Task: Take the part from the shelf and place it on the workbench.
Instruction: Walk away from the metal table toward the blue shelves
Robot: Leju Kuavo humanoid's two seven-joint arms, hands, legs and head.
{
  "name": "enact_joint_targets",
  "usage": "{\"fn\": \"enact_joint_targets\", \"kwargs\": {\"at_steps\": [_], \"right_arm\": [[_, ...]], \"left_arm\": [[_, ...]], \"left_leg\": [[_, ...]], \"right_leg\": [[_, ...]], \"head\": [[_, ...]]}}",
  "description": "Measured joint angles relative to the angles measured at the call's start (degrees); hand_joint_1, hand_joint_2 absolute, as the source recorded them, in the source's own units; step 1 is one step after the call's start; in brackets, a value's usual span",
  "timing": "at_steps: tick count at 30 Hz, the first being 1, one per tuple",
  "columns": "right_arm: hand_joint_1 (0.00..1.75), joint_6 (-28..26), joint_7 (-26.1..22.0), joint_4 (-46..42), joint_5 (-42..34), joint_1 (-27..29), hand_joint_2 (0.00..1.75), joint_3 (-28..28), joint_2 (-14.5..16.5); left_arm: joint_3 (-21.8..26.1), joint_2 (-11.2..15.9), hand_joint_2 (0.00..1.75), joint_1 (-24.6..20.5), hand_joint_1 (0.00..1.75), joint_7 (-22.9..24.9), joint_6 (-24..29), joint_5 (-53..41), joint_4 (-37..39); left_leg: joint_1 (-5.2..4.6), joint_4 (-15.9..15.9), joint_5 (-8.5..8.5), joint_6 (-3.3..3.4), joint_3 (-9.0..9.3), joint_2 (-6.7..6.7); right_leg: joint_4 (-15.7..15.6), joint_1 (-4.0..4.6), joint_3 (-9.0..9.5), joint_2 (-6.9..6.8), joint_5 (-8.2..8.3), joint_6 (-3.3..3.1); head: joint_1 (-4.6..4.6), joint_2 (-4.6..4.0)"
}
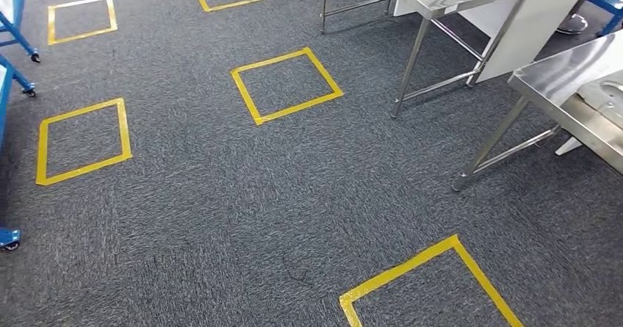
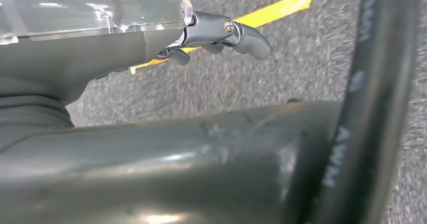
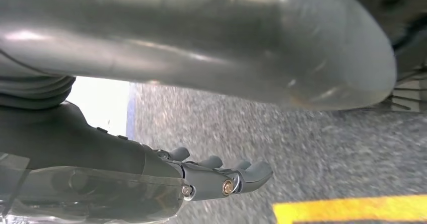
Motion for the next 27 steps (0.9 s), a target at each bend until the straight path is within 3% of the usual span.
{"fn": "enact_joint_targets", "kwargs": {"at_steps": [2, 4, 6, 8, 10, 11, 12, 14, 16, 18, 19, 21, 23, 24, 25, 26, 27], "right_arm": [[0.0, 0.0, 0.0, 0.0, 0.0, -0.1, 0.0, 0.0, -0.1], [0.0, 0.0, 0.0, 0.0, 0.0, -0.3, 0.0, 0.0, -0.1], [0.0, 0.0, -0.1, 0.0, 0.0, -0.3, 0.0, 0.0, 0.0], [0.0, 0.1, -0.1, 0.0, 0.1, -0.1, 0.0, 0.0, 0.0], [0.0, 0.1, -0.1, 0.0, 0.1, 0.0, 0.0, 0.0, 0.0], [0.0, 0.1, -0.1, 0.0, 0.2, 0.0, 0.0, 0.0, 0.0], [0.0, 0.1, -0.1, 0.0, 0.2, -0.1, 0.0, 0.0, 0.0], [0.0, 0.2, -0.1, 0.0, 0.2, -0.1, 0.0, 0.0, 0.0], [0.0, 0.4, -0.1, 0.0, 0.2, -0.2, 0.0, 0.0, -0.1], [0.0, 0.5, -0.1, 0.0, 0.2, -0.5, 0.0, 0.0, -0.1], [0.0, 0.6, -0.1, 0.0, 0.2, -0.6, 0.0, 0.0, -0.1], [0.0, 0.7, -0.1, 0.0, 0.2, -0.7, 0.0, 0.0, 0.0], [0.0, 0.7, -0.1, 0.0, 0.3, -0.5, 0.0, 0.0, 0.0], [0.0, 0.7, -0.1, 0.0, 0.3, -0.4, 0.0, 0.0, 0.0], [0.0, 0.7, -0.1, 0.0, 0.3, -0.3, 0.0, 0.0, 0.0], [0.0, 0.7, -0.1, 0.0, 0.3, -0.3, 0.0, 0.0, 0.0], [0.0, 0.7, -0.1, 0.0, 0.3, -0.2, 0.0, 0.0, 0.0]], "left_arm": [[0.0, -0.1, 0.0, 0.0, 0.0, 0.0, 0.0, 0.0, 0.0], [0.0, 0.0, 0.0, 0.2, 0.0, 0.0, 0.0, 0.0, 0.0], [0.0, 0.0, 0.0, 0.2, 0.0, 0.0, 0.0, 0.1, 0.0], [0.0, 0.0, 0.0, 0.0, 0.0, 0.0, 0.0, 0.2, 0.0], [0.1, 0.0, 0.0, 0.0, 0.0, 0.0, 0.1, 0.4, 0.0], [0.1, 0.0, 0.0, 0.0, 0.0, 0.0, 0.1, 0.5, 0.0], [0.1, 0.0, 0.0, 0.1, 0.0, 0.0, 0.1, 0.6, 0.0], [0.2, 0.0, 0.0, 0.1, 0.0, 0.0, 0.1, 0.7, 0.0], [0.2, -0.1, 0.0, -0.1, 0.0, -0.1, 0.1, 0.8, 0.0], [0.3, -0.1, 0.0, 0.0, 0.0, -0.1, 0.1, 0.8, 0.0], [0.4, -0.1, 0.0, 0.1, 0.0, -0.1, 0.1, 0.8, 0.0], [0.5, -0.1, 0.0, 0.1, 0.0, -0.1, 0.1, 0.8, 0.0], [0.5, 0.0, 0.0, 0.0, 0.0, -0.1, 0.1, 0.8, 0.0], [0.5, 0.0, 0.0, 0.0, 0.0, -0.2, 0.1, 0.8, 0.0], [0.5, 0.0, 0.0, 0.0, 0.0, -0.2, 0.1, 0.8, 0.0], [0.5, 0.0, 0.0, 0.0, 0.0, -0.2, 0.1, 0.9, 0.0], [0.5, 0.0, 0.0, 0.1, 0.0, -0.2, 0.1, 0.9, 0.0]], "left_leg": [[0.1, 0.0, 0.02, -0.75, -0.41, -1.05], [0.31, 0.2, -0.02, -1.43, -0.64, -1.32], [0.29, 3.1, -1.93, -1.81, -1.86, 0.89], [0.41, 10.1, -5.93, -2.2, -5.13, 3.43], [0.74, 15.9, -8.13, -2.76, -7.78, 4.19], [0.99, 15.8, -7.57, -3.04, -7.62, 4.42], [1.28, 13.6, -6.05, -3.33, -6.27, 4.79], [1.72, 5.8, -2.61, -3.87, -1.97, 6.65], [1.7, 1.4, -1.31, -3.34, 0.3, 7.8], [1.34, 1.0, -1.38, -2.05, 0.17, 7.07], [1.24, 1.0, -1.32, -1.54, 0.14, 6.63], [1.14, 0.7, -1.04, -0.69, 0.2, 5.68], [0.83, 0.7, -0.82, -0.09, 0.04, 4.65], [0.54, 0.7, -0.77, 0.15, -0.08, 4.03], [0.22, 0.7, -0.76, 0.34, -0.12, 3.32], [-0.11, 0.7, -0.78, 0.47, -0.06, 2.53], [-0.4, 0.7, -0.81, 0.6, 0.1, 1.72]], "right_leg": [[-1.9, 0.23, 0.61, 0.49, 0.25, -0.3], [-2.5, 0.18, 0.97, -0.71, 0.57, -0.78], [-3.3, -0.06, 1.42, -2.06, 0.97, -1.45], [-3.5, -0.01, 1.49, -3.58, 1.02, -1.82], [-3.5, -0.01, 1.46, -5.16, 0.89, -1.78], [-3.4, -0.07, 1.51, -5.88, 0.78, -1.64], [-3.3, -0.21, 1.62, -6.57, 0.62, -1.38], [-2.8, -0.36, 1.89, -7.83, 0.02, -0.51], [-2.3, -0.26, 2.12, -8.74, -0.63, 0.5], [-2.4, -0.34, 2.5, -9.43, -0.78, 1.29], [-2.4, -0.54, 2.7, -9.19, -0.91, 1.68], [-0.2, -0.86, 1.92, -6.94, -2.83, 2.15], [6.6, -0.74, -1.4, -4.39, -6.71, 1.93], [10.5, -0.54, -3.46, -3.98, -8.24, 1.63], [13.2, -0.26, -5.06, -3.81, -8.83, 1.23], [14.0, 0.13, -5.77, -3.65, -8.19, 0.68], [12.5, 0.6, -5.41, -3.37, -6.42, -0.01]], "head": [[-0.01, 0.0], [-0.01, 0.0], [-0.01, 0.0], [-0.01, 0.0], [-0.01, 0.0], [-0.02, 0.0], [-0.02, 0.0], [-0.02, 0.0], [0.0, 0.0], [0.01, 0.0], [0.0, 0.0], [0.01, 0.0], [0.01, 0.0], [0.01, 0.0], [0.01, 0.0], [0.01, 0.0], [0.01, 0.0]]}}
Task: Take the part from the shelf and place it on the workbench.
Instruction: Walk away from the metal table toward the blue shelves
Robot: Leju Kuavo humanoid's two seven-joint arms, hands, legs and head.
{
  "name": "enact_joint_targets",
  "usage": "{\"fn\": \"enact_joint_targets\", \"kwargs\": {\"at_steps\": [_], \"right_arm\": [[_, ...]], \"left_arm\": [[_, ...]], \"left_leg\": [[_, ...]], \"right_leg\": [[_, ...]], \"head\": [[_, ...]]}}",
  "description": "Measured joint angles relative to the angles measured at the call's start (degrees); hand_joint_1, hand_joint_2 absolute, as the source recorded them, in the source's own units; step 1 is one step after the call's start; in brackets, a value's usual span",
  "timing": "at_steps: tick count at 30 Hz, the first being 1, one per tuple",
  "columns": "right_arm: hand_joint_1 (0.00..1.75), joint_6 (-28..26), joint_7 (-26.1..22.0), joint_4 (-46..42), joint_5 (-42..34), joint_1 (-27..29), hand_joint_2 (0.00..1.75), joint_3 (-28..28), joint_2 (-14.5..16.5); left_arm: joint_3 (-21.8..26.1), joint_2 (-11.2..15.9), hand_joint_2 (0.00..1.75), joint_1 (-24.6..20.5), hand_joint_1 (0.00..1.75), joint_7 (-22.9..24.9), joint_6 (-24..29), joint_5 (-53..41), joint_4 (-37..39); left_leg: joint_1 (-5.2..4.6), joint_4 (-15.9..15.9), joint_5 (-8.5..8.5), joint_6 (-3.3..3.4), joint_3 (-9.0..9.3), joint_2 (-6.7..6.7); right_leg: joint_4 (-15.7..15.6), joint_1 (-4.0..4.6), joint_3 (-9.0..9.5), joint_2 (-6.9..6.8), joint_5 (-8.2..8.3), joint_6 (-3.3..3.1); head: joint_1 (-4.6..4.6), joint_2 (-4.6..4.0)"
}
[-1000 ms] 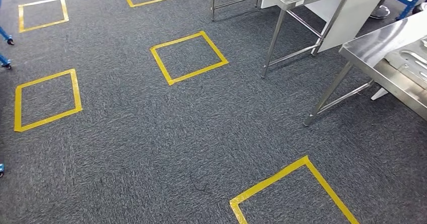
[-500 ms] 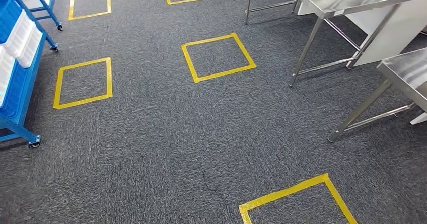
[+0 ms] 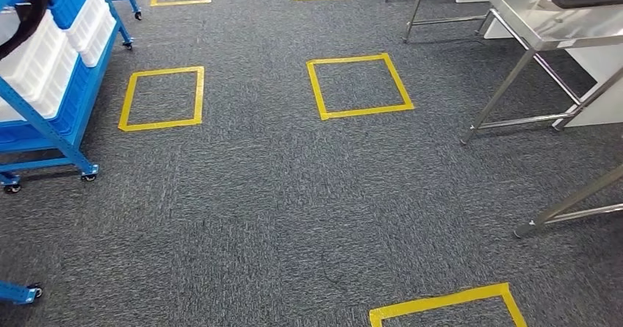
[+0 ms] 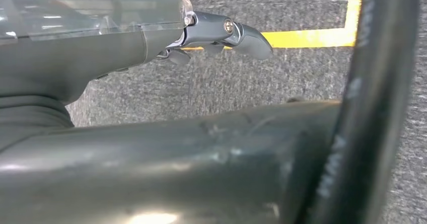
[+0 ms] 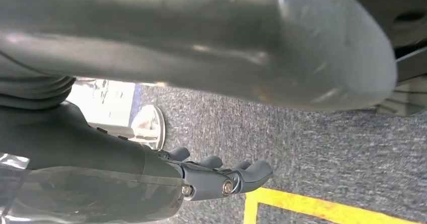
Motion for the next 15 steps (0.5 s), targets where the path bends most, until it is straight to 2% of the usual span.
{"fn": "enact_joint_targets", "kwargs": {"at_steps": [1, 3, 4, 5, 7, 8, 10, 11, 12, 13, 14, 15], "right_arm": [[0.0, 0.0, 0.0, 0.0, 0.0, 0.0, 0.0, 0.0, 0.0], [0.0, 0.0, 0.0, 0.0, 0.0, 0.1, 0.0, 0.0, -0.3], [0.0, 0.0, 0.0, 0.0, 0.0, 0.1, 0.0, 0.0, -0.4], [0.0, 0.0, 0.0, 0.0, 0.1, 0.1, 0.0, 0.0, -0.5], [0.0, 0.0, 0.0, 0.0, 0.1, 0.0, 0.0, 0.0, -0.5], [0.0, 0.0, 0.0, 0.0, 0.1, 0.0, 0.0, 0.0, -0.5], [0.0, 0.0, 0.0, 0.0, 0.1, 0.1, 0.0, 0.0, -0.4], [0.0, 0.0, 0.0, 0.0, 0.1, 0.2, 0.0, 0.0, -0.3], [0.0, 0.0, 0.0, 0.0, 0.1, 0.2, 0.0, 0.0, -0.3], [0.0, 0.0, 0.0, 0.0, 0.1, 0.3, 0.0, 0.0, -0.3], [0.0, 0.0, 0.0, 0.1, 0.1, 0.2, 0.0, 0.0, -0.2], [0.0, 0.0, 0.0, 0.1, 0.1, 0.2, 0.0, 0.0, -0.2]], "left_arm": [[0.0, 0.0, 0.0, 0.0, 0.0, 0.0, 0.0, 0.0, 0.0], [0.0, -0.4, 0.0, -0.1, 0.0, 0.0, 0.0, 0.1, 0.0], [0.1, -0.6, 0.0, -0.2, 0.0, 0.0, 0.0, 0.1, 0.1], [0.1, -0.7, 0.0, -0.3, 0.0, 0.0, 0.0, 0.1, 0.1], [0.2, -0.8, 0.0, -0.2, 0.0, 0.0, 0.0, 0.1, 0.1], [0.3, -0.7, 0.0, -0.1, 0.0, 0.0, 0.0, 0.1, 0.1], [0.5, -0.6, 0.0, 0.0, 0.0, 0.0, 0.0, 0.1, 0.0], [0.5, -0.5, 0.0, -0.1, 0.0, 0.0, 0.0, 0.1, 0.0], [0.6, -0.5, 0.0, -0.2, 0.0, 0.0, 0.0, 0.1, 0.0], [0.6, -0.5, 0.0, -0.3, 0.0, 0.0, 0.0, 0.1, 0.0], [0.7, -0.4, 0.0, -0.3, 0.0, 0.0, 0.0, 0.1, 0.0], [0.7, -0.4, 0.0, -0.2, 0.0, 0.0, 0.0, 0.1, 0.0]], "left_leg": [[-0.2, 0.0, -0.05, 0.08, 0.23, -0.78], [-0.19, -0.1, -0.12, 0.16, 0.3, -2.13], [-0.03, -0.1, -0.09, 0.07, 0.16, -2.74], [0.18, -0.2, -0.02, -0.1, -0.06, -3.4], [0.19, -0.6, 0.22, -0.58, -0.11, -4.64], [-0.01, -0.4, 0.06, -0.75, -0.1, -4.0], [-0.34, 2.8, -2.02, -1.25, -1.46, -0.84], [-0.19, 6.0, -3.82, -1.65, -3.14, 1.01], [0.08, 9.7, -5.57, -2.13, -5.13, 1.9], [0.43, 12.7, -6.57, -2.61, -6.8, 2.33], [0.78, 14.0, -6.53, -3.08, -7.64, 2.6], [1.11, 13.0, -5.32, -3.58, -7.25, 2.91]], "right_leg": [[-3.4, 0.62, 1.27, 0.69, 2.56, -0.85], [-10.8, 1.75, 4.11, 3.87, 6.77, -2.81], [-13.2, 2.11, 4.89, 5.09, 7.79, -3.52], [-14.2, 2.27, 5.15, 5.77, 7.98, -4.01], [-15.4, 2.1, 5.64, 4.59, 8.25, -4.27], [-16.3, 1.87, 6.3, 3.81, 8.53, -4.21], [-18.2, 1.35, 7.67, 2.03, 9.04, -3.89], [-18.5, 1.33, 8.06, 1.08, 8.96, -3.68], [-18.5, 1.29, 8.18, 0.16, 8.76, -3.56], [-18.4, 1.23, 8.22, -0.76, 8.48, -3.36], [-18.1, 1.09, 8.27, -1.63, 8.14, -3.13], [-17.8, 0.85, 8.33, -2.43, 7.75, -2.84]], "head": [[0.0, 0.0], [0.0, 0.0], [0.0, 0.0], [0.01, 0.0], [0.02, 0.0], [0.03, 0.0], [0.03, 0.0], [0.03, 0.0], [0.02, 0.0], [0.02, 0.0], [0.02, 0.0], [0.01, 0.0]]}}
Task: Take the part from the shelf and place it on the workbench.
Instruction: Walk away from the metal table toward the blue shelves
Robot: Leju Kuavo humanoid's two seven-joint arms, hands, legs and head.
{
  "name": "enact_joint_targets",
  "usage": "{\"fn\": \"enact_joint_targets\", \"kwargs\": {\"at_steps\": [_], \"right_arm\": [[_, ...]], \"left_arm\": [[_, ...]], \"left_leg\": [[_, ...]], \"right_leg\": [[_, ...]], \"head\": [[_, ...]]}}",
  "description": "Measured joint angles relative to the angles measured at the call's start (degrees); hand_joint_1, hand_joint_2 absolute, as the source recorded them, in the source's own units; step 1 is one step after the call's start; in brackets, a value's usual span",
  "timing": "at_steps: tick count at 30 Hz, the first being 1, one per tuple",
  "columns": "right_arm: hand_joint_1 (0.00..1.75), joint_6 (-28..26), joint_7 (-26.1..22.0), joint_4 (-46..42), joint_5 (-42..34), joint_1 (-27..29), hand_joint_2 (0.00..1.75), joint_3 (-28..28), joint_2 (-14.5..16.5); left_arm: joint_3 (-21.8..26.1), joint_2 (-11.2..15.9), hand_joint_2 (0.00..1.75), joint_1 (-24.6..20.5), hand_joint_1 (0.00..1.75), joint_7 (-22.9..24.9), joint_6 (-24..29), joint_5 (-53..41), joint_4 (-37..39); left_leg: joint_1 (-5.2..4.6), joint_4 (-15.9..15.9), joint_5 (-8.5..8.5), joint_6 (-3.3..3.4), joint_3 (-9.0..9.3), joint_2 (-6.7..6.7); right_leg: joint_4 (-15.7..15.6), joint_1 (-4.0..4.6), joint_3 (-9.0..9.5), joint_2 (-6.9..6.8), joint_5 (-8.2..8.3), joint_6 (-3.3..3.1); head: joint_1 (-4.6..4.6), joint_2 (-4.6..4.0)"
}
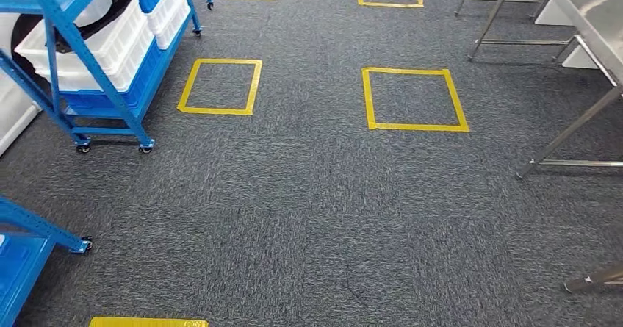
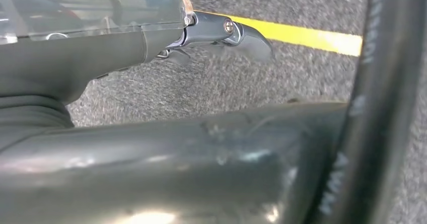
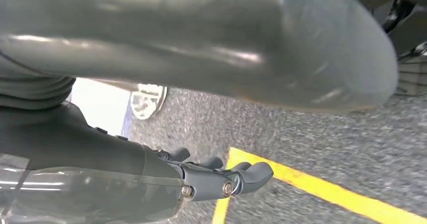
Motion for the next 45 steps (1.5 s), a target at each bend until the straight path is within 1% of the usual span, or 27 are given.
{"fn": "enact_joint_targets", "kwargs": {"at_steps": [2, 3, 5, 7, 8, 10, 11, 13, 14, 15, 17, 19, 20, 23, 25, 27, 29, 30, 31, 32, 34, 36, 38, 40, 42, 44, 45], "right_arm": [[0.0, 0.0, 0.0, 0.0, 0.0, 0.0, 0.0, 0.0, 0.1], [0.0, 0.0, 0.0, 0.0, 0.0, 0.0, 0.0, 0.0, 0.0], [0.0, 0.0, 0.0, 0.0, 0.0, -0.1, 0.0, 0.0, 0.0], [0.0, 0.0, 0.0, 0.0, 0.0, -0.4, 0.0, 0.0, 0.1], [0.0, -0.1, 0.0, 0.0, 0.0, -0.5, 0.0, 0.0, 0.1], [0.0, -0.4, -0.3, 0.0, -0.1, -0.5, 0.0, 0.0, 0.1], [0.0, -0.6, -0.4, 0.0, -0.2, -0.5, 0.0, -0.1, 0.1], [0.0, -0.9, -0.7, 0.0, -0.5, -0.4, 0.0, -0.2, 0.1], [0.0, -1.0, -0.8, 0.0, -0.5, -0.3, 0.0, -0.2, 0.1], [0.0, -1.0, -1.0, 0.0, -0.5, -0.3, 0.0, -0.2, 0.1], [0.0, -1.0, -1.3, 0.0, -0.5, -0.2, 0.0, -0.2, 0.2], [0.0, -1.0, -1.7, 0.0, -0.6, -0.3, 0.0, -0.3, 0.3], [0.0, -1.0, -1.9, 0.0, -0.6, -0.4, 0.0, -0.3, 0.3], [0.0, -1.1, -2.4, 0.0, -0.7, -0.6, 0.0, -0.6, 0.6], [0.0, -1.0, -2.6, 0.0, -0.7, -0.6, 0.0, -0.8, 0.8], [0.0, -0.8, -2.5, 0.0, -0.4, -0.6, 0.0, -0.9, 1.0], [0.0, -0.5, -2.3, 0.1, 0.0, -0.6, 0.0, -0.9, 1.1], [0.0, -0.4, -2.2, 0.2, 0.1, -0.6, 0.0, -0.9, 1.2], [0.0, -0.3, -2.1, 0.2, 0.2, -0.6, 0.0, -0.9, 1.2], [0.0, -0.1, -2.0, 0.3, 0.3, -0.6, 0.0, -0.9, 1.3], [0.0, 0.0, -1.9, 0.3, 0.4, -0.6, 0.0, -0.9, 1.4], [0.0, 0.0, -1.9, 0.3, 0.4, -0.7, 0.0, -0.9, 1.4], [0.0, 0.0, -1.9, 0.3, 0.4, -0.9, 0.0, -0.9, 1.5], [0.0, 0.0, -1.9, 0.3, 0.4, -0.9, 0.0, -0.9, 1.5], [0.0, 0.0, -1.9, 0.4, 0.4, -0.8, 0.0, -0.9, 1.5], [0.0, 0.0, -1.9, 0.4, 0.4, -0.7, 0.0, -0.9, 1.5], [0.0, 0.0, -1.9, 0.4, 0.4, -0.6, 0.0, -0.9, 1.5]], "left_arm": [[0.1, 0.1, 0.0, 0.2, 0.0, 0.0, 0.0, 0.0, 0.0], [0.1, 0.1, 0.0, 0.2, 0.0, 0.0, 0.0, 0.1, 0.0], [0.1, 0.1, 0.0, 0.1, 0.0, 0.0, 0.0, 0.3, 0.0], [0.2, 0.1, 0.0, 0.1, 0.0, 0.1, 0.1, 0.5, 0.0], [0.2, 0.1, 0.0, 0.1, 0.0, 0.1, 0.2, 0.6, 0.0], [0.3, 0.2, 0.0, 0.1, 0.0, 0.0, 0.3, 0.8, 0.0], [0.3, 0.2, 0.0, 0.1, 0.0, 0.0, 0.4, 0.9, 0.0], [0.4, 0.2, 0.0, 0.1, 0.0, 0.0, 0.6, 1.0, 0.0], [0.5, 0.2, 0.0, 0.1, 0.0, 0.0, 0.7, 1.0, 0.0], [0.5, 0.2, 0.0, 0.1, 0.0, 0.0, 0.8, 1.0, 0.0], [0.6, 0.2, 0.0, 0.1, 0.0, -0.1, 1.1, 1.0, 0.0], [0.6, 0.2, 0.0, 0.0, 0.0, -0.3, 1.6, 0.9, 0.0], [0.6, 0.2, 0.0, 0.0, 0.0, -0.4, 2.0, 0.9, 0.0], [0.6, 0.2, 0.0, 0.1, 0.0, -1.0, 3.1, 0.6, 0.0], [0.6, 0.2, 0.0, 0.1, 0.0, -1.2, 3.6, 0.4, 0.0], [0.6, 0.2, 0.0, 0.1, 0.0, -1.4, 3.8, 0.3, 0.0], [0.6, 0.1, 0.0, 0.1, 0.0, -1.4, 3.8, 0.0, 0.0], [0.6, 0.1, 0.0, 0.1, 0.0, -1.3, 3.8, -0.1, 0.0], [0.6, 0.1, 0.0, 0.2, 0.0, -1.3, 3.9, -0.2, 0.0], [0.6, 0.1, 0.0, 0.2, 0.0, -1.3, 3.9, -0.2, 0.0], [0.5, 0.1, 0.0, 0.0, 0.0, -1.2, 3.9, -0.2, 0.0], [0.5, 0.1, 0.0, -0.1, 0.0, -1.2, 4.0, -0.2, 0.0], [0.5, 0.1, 0.0, -0.1, 0.0, -1.2, 4.0, -0.2, 0.0], [0.5, 0.1, 0.0, 0.0, 0.0, -1.2, 4.0, -0.2, 0.0], [0.5, 0.0, 0.0, -0.1, 0.0, -1.2, 4.0, -0.2, 0.0], [0.5, 0.0, 0.0, -0.2, 0.0, -1.2, 4.0, -0.2, -0.1], [0.5, 0.0, 0.0, -0.2, 0.0, -1.2, 4.0, -0.2, -0.1]], "left_leg": [[0.52, -6.8, 3.82, -0.87, 3.36, 1.59], [0.6, -9.9, 5.21, -0.97, 4.97, 2.56], [0.45, -12.3, 5.91, -0.06, 6.13, 3.43], [0.21, -12.1, 6.0, 1.28, 5.93, 2.47], [0.19, -12.3, 6.13, 1.7, 5.91, 2.14], [0.27, -12.7, 6.46, 2.49, 5.85, 1.6], [0.24, -12.7, 6.55, 2.74, 5.74, 1.39], [0.05, -12.7, 6.62, 3.01, 5.5, 0.82], [-0.04, -12.7, 6.63, 3.05, 5.47, 0.49], [-0.11, -12.7, 6.64, 3.05, 5.52, 0.16], [-0.14, -12.7, 6.65, 3.0, 5.75, -0.42], [-0.3, -12.7, 6.66, 2.59, 5.83, -0.8], [-0.34, -12.6, 6.69, 2.26, 5.78, -0.9], [-0.17, -12.7, 6.81, 1.13, 5.71, -0.97], [-0.11, -10.3, 4.95, 0.74, 4.68, -0.74], [-0.05, -3.6, 0.94, 0.55, 1.81, -0.48], [-0.03, 2.6, -1.57, 0.33, -0.69, -0.37], [-0.03, 3.0, -1.25, 0.29, -0.63, -0.24], [-0.04, 1.0, 0.09, 0.33, 0.58, 0.03], [-0.07, -2.7, 1.94, 0.46, 2.66, 0.77], [-0.44, -10.1, 4.37, 1.05, 6.45, 3.14], [-0.88, -12.6, 4.69, 1.69, 7.45, 4.01], [-0.81, -13.0, 5.13, 2.28, 7.43, 2.79], [-0.49, -13.6, 5.76, 2.97, 7.58, 1.78], [-0.4, -13.9, 6.2, 3.41, 7.37, 0.79], [-0.44, -13.8, 6.39, 3.48, 7.0, -0.46], [-0.43, -13.8, 6.44, 3.41, 6.92, -1.18]], "right_leg": [[1.2, -0.52, 0.11, -1.38, -1.06, 0.85], [1.9, -0.64, 0.12, -1.94, -1.68, 1.35], [2.8, -0.55, 0.15, -2.76, -2.51, 2.21], [2.9, -0.61, 0.27, -3.38, -2.76, 2.8], [3.2, -0.8, 0.27, -3.03, -3.1, 3.1], [6.4, -1.18, -1.15, -0.77, -5.43, 3.58], [9.8, -1.33, -2.78, 0.69, -7.33, 3.7], [17.5, -1.43, -6.89, 2.06, -10.45, 3.75], [19.5, -1.46, -8.13, 2.21, -10.6, 3.71], [19.3, -1.48, -8.32, 2.27, -9.52, 3.6], [13.0, -1.47, -5.67, 2.42, -5.1, 3.19], [6.1, -1.22, -2.75, 2.76, -2.07, 2.78], [4.4, -1.06, -2.16, 2.89, -1.59, 2.61], [3.6, -0.87, -2.13, 2.76, -1.14, 1.81], [3.0, -1.04, -2.04, 2.3, -0.55, 0.94], [2.8, -0.89, -2.21, 1.62, -0.32, 0.42], [2.9, -0.59, -2.42, 0.84, -0.33, 0.28], [3.0, -0.47, -2.47, 0.37, -0.38, 0.25], [3.1, -0.4, -2.45, -0.12, -0.44, 0.24], [3.3, -0.35, -2.39, -0.62, -0.55, 0.3], [3.7, -0.12, -2.35, -1.6, -0.9, 0.67], [4.0, 0.0, -2.32, -2.49, -1.16, 1.19], [4.0, -0.1, -2.12, -3.08, -1.3, 1.77], [5.8, -0.33, -2.72, -1.32, -2.92, 2.46], [11.8, -0.76, -5.41, 1.31, -6.65, 2.98], [18.3, -1.24, -8.52, 2.14, -9.35, 3.27], [19.4, -1.48, -9.04, 2.24, -9.12, 3.4]], "head": [[0.0, 0.0], [0.0, 0.0], [0.01, 0.0], [0.02, 0.0], [0.02, 0.0], [0.02, 0.0], [0.02, 0.0], [0.02, 0.0], [0.02, 0.0], [0.02, 0.0], [0.03, 0.0], [0.02, 0.0], [0.02, 0.0], [0.01, 0.0], [0.01, 0.0], [0.01, 0.0], [0.01, 0.0], [0.01, 0.0], [0.01, 0.0], [0.01, 0.0], [0.02, 0.0], [0.02, 0.0], [0.01, 0.0], [0.02, 0.0], [0.02, 0.0], [0.02, 0.0], [0.02, 0.0]]}}
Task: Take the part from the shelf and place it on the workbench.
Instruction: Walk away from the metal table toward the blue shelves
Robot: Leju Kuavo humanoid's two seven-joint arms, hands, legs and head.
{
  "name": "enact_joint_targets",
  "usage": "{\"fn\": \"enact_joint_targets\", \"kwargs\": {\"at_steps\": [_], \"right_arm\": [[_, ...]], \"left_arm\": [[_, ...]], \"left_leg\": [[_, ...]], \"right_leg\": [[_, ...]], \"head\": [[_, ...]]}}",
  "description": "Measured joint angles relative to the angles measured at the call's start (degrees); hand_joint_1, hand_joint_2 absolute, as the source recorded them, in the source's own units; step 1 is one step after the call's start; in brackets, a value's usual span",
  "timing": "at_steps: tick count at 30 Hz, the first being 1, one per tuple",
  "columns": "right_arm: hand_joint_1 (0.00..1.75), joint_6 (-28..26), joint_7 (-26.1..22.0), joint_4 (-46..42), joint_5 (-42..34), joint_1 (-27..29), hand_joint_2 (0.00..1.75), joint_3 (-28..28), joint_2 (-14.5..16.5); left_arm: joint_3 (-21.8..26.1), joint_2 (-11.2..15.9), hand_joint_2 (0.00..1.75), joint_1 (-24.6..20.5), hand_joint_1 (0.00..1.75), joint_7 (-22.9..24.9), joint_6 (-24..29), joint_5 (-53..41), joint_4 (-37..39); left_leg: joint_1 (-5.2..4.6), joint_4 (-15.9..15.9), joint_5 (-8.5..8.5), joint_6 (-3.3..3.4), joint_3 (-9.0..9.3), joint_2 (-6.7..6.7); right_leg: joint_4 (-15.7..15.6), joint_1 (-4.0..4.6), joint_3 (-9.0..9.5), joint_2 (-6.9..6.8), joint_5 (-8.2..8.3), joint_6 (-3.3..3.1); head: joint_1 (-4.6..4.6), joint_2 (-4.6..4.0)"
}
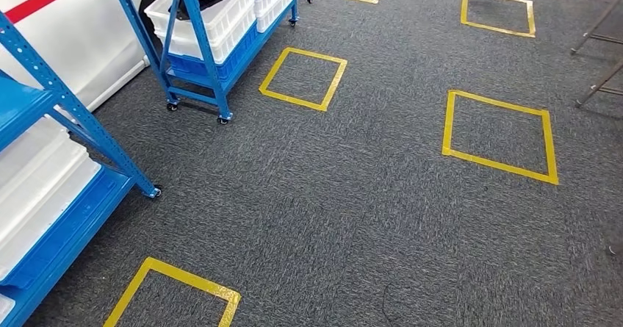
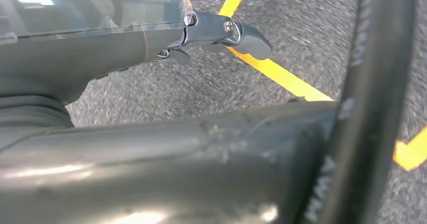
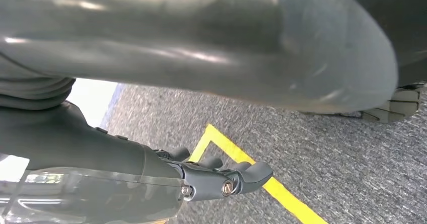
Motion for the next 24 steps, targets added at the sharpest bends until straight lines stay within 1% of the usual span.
{"fn": "enact_joint_targets", "kwargs": {"at_steps": [1, 2, 3, 4, 5, 6, 7, 8, 9, 10, 11, 12, 13, 14, 15, 16, 17, 18, 19, 20, 21, 22, 23, 24], "right_arm": [[0.0, 0.0, 0.0, 0.0, 0.0, 0.0, 0.0, 0.0, 0.0], [0.0, 0.0, 0.0, 0.0, 0.0, 0.0, 0.0, 0.0, 0.0], [0.0, 0.1, 0.1, 0.0, 0.1, 0.1, 0.0, 0.0, 0.0], [0.0, 0.1, 0.1, 0.0, 0.1, 0.1, 0.0, 0.0, 0.0], [0.0, 0.1, 0.1, 0.1, 0.1, 0.1, 0.0, 0.0, 0.0], [0.0, 0.1, 0.2, 0.1, 0.1, 0.0, 0.0, 0.0, 0.0], [0.0, 0.2, 0.2, 0.1, 0.1, 0.0, 0.0, 0.0, 0.0], [0.0, 0.2, 0.2, 0.1, 0.1, -0.1, 0.0, 0.0, 0.0], [0.0, 0.3, 0.2, 0.1, 0.2, -0.1, 0.0, 0.0, 0.0], [0.0, 0.3, 0.3, 0.1, 0.2, -0.1, 0.0, 0.0, 0.0], [0.0, 0.3, 0.3, 0.1, 0.3, -0.1, 0.0, 0.0, 0.0], [0.0, 0.3, 0.3, 0.1, 0.3, 0.0, 0.0, 0.0, 0.0], [0.0, 0.3, 0.3, 0.1, 0.4, 0.1, 0.0, 0.0, 0.0], [0.0, 0.3, 0.4, 0.1, 0.5, 0.2, 0.0, 0.0, 0.0], [0.0, 0.3, 0.4, 0.1, 0.5, 0.2, 0.0, 0.0, 0.0], [0.0, 0.3, 0.5, 0.1, 0.6, 0.2, 0.0, 0.0, 0.0], [0.0, 0.3, 0.5, 0.1, 0.6, 0.2, 0.0, 0.0, 0.0], [0.0, 0.3, 0.6, 0.1, 0.6, 0.1, 0.0, 0.0, 0.0], [0.0, 0.3, 0.6, 0.1, 0.6, 0.1, 0.0, 0.0, 0.1], [0.0, 0.3, 0.6, 0.1, 0.7, 0.1, 0.0, 0.0, 0.1], [0.0, 0.3, 0.7, 0.1, 0.7, 0.1, 0.0, 0.0, 0.1], [0.0, 0.3, 0.7, 0.1, 0.7, 0.0, 0.0, 0.0, 0.1], [0.0, 0.3, 0.7, 0.1, 0.7, -0.2, 0.0, 0.0, 0.1], [0.0, 0.3, 0.7, 0.1, 0.7, -0.3, 0.0, 0.0, 0.1]], "left_arm": [[0.0, 0.0, 0.0, 0.1, 0.0, 0.0, 0.0, 0.0, 0.0], [0.0, 0.0, 0.0, 0.1, 0.0, 0.0, 0.0, 0.0, 0.0], [0.0, 0.0, 0.0, 0.1, 0.0, 0.1, -0.1, 0.0, 0.0], [0.0, -0.1, 0.0, 0.1, 0.0, 0.1, -0.1, 0.1, 0.0], [0.0, -0.1, 0.0, 0.0, 0.0, 0.1, -0.1, 0.1, 0.0], [0.0, -0.1, 0.0, 0.0, 0.0, 0.1, -0.1, 0.1, 0.0], [0.0, -0.1, 0.0, 0.0, 0.0, 0.1, -0.1, 0.2, 0.0], [0.0, -0.1, 0.0, 0.1, 0.0, 0.1, -0.1, 0.3, 0.0], [0.0, -0.1, 0.0, 0.1, 0.0, 0.1, -0.1, 0.4, 0.0], [0.0, -0.1, 0.0, 0.2, 0.0, 0.1, -0.2, 0.4, 0.0], [0.0, -0.1, 0.0, 0.2, 0.0, 0.1, -0.3, 0.5, 0.0], [0.0, -0.1, 0.0, 0.1, 0.0, 0.2, -0.3, 0.6, 0.0], [0.0, -0.1, 0.0, 0.1, 0.0, 0.2, -0.4, 0.6, 0.0], [0.0, -0.1, 0.0, 0.0, 0.0, 0.2, -0.4, 0.7, 0.0], [0.0, -0.1, 0.0, 0.1, 0.0, 0.2, -0.4, 0.7, 0.0], [0.0, -0.1, 0.0, 0.2, 0.0, 0.2, -0.4, 0.7, 0.0], [0.0, -0.1, 0.0, 0.3, 0.0, 0.2, -0.4, 0.7, 0.0], [0.0, -0.1, 0.0, 0.3, 0.0, 0.2, -0.5, 0.8, 0.0], [0.0, -0.1, 0.0, 0.3, 0.0, 0.2, -0.5, 0.8, 0.0], [0.0, -0.1, 0.0, 0.2, 0.0, 0.2, -0.6, 0.9, 0.0], [0.0, -0.1, 0.0, 0.2, 0.0, 0.1, -0.7, 0.9, 0.0], [0.0, -0.1, 0.0, 0.2, 0.0, 0.1, -0.7, 1.0, 0.0], [0.0, -0.1, 0.0, 0.3, 0.0, 0.1, -0.8, 1.0, 0.0], [0.1, -0.1, 0.0, 0.5, 0.0, 0.1, -0.8, 1.0, 0.0]], "left_leg": [[0.04, 0.1, 0.05, -0.12, -0.02, -0.77], [0.1, 0.2, 0.08, -0.29, 0.0, -1.55], [0.19, 0.3, 0.08, -0.54, -0.08, -2.27], [0.21, 0.5, 0.06, -0.92, -0.23, -2.95], [0.21, 0.6, 0.08, -1.35, -0.46, -3.5], [0.25, 0.7, 0.15, -1.81, -0.71, -4.01], [0.29, 0.6, 0.28, -2.28, -0.9, -4.51], [0.42, 0.5, 0.39, -2.65, -1.04, -4.85], [0.5, 0.9, 0.17, -2.91, -1.26, -4.4], [0.51, 2.1, -0.67, -3.05, -1.84, -3.33], [0.49, 4.5, -2.17, -3.09, -2.89, -1.96], [0.44, 7.9, -4.19, -3.09, -4.45, -0.5], [0.43, 11.9, -6.22, -3.13, -6.23, 0.27], [0.43, 15.3, -7.57, -3.17, -7.65, 0.61], [0.43, 17.0, -7.93, -3.16, -8.25, 0.81], [0.42, 16.4, -7.15, -3.09, -7.67, 1.04], [0.39, 13.5, -5.53, -2.92, -5.93, 1.49], [0.31, 9.4, -3.79, -2.65, -3.53, 2.53], [0.09, 5.5, -2.56, -2.35, -1.42, 3.69], [-0.14, 2.8, -1.82, -2.04, -0.02, 4.54], [-0.39, 1.4, -1.65, -1.77, 0.54, 4.99], [-0.59, 1.1, -1.66, -1.56, 0.48, 4.68], [-0.56, 0.9, -1.44, -1.26, 0.46, 4.02], [-0.44, 0.5, -1.18, -0.98, 0.6, 3.48]], "right_leg": [[-1.2, -0.25, 0.54, 0.12, 1.34, 0.1], [-4.3, -0.53, 2.07, 0.57, 3.49, 0.2], [-8.3, -0.84, 3.92, 1.91, 5.39, 0.29], [-11.7, -0.93, 5.39, 3.17, 6.77, 0.3], [-13.9, -0.93, 6.32, 4.14, 7.51, 0.24], [-14.8, -0.79, 6.6, 4.7, 7.58, 0.08], [-14.8, -0.51, 6.55, 4.2, 7.68, -0.2], [-15.0, -0.51, 6.59, 3.54, 7.84, -0.61], [-15.2, -0.5, 6.65, 2.93, 8.01, -1.09], [-15.4, -0.51, 6.68, 2.2, 8.18, -1.63], [-15.6, -0.48, 6.66, 1.42, 8.29, -2.09], [-15.6, -0.24, 6.63, 0.63, 8.29, -2.42], [-15.6, 0.01, 6.53, -0.2, 8.26, -2.62], [-15.5, 0.26, 6.46, -1.05, 8.21, -2.71], [-15.5, 0.47, 6.42, -1.89, 8.15, -2.78], [-15.4, 0.62, 6.42, -2.67, 8.08, -2.82], [-15.4, 0.74, 6.51, -3.4, 7.99, -2.83], [-15.3, 0.84, 6.66, -4.08, 7.88, -2.77], [-15.3, 1.01, 6.8, -4.72, 7.73, -2.59], [-15.2, 1.12, 6.92, -5.3, 7.62, -2.37], [-15.2, 1.18, 7.02, -5.82, 7.54, -2.1], [-15.2, 1.2, 7.1, -6.31, 7.51, -1.82], [-15.3, 1.18, 7.24, -6.78, 7.5, -1.54], [-15.2, 1.08, 7.37, -6.48, 7.3, -1.19]], "head": [[-0.01, 0.0], [0.0, 0.0], [0.01, 0.0], [0.01, 0.0], [0.01, 0.0], [0.0, 0.0], [-0.01, 0.0], [-0.01, 0.0], [-0.01, 0.0], [-0.01, 0.0], [-0.01, 0.0], [-0.01, 0.0], [-0.01, 0.0], [-0.01, 0.0], [-0.01, 0.0], [-0.01, 0.0], [-0.01, 0.0], [-0.01, 0.0], [-0.01, 0.0], [-0.01, 0.0], [-0.01, 0.0], [-0.01, 0.0], [-0.01, 0.0], [-0.01, 0.0]]}}
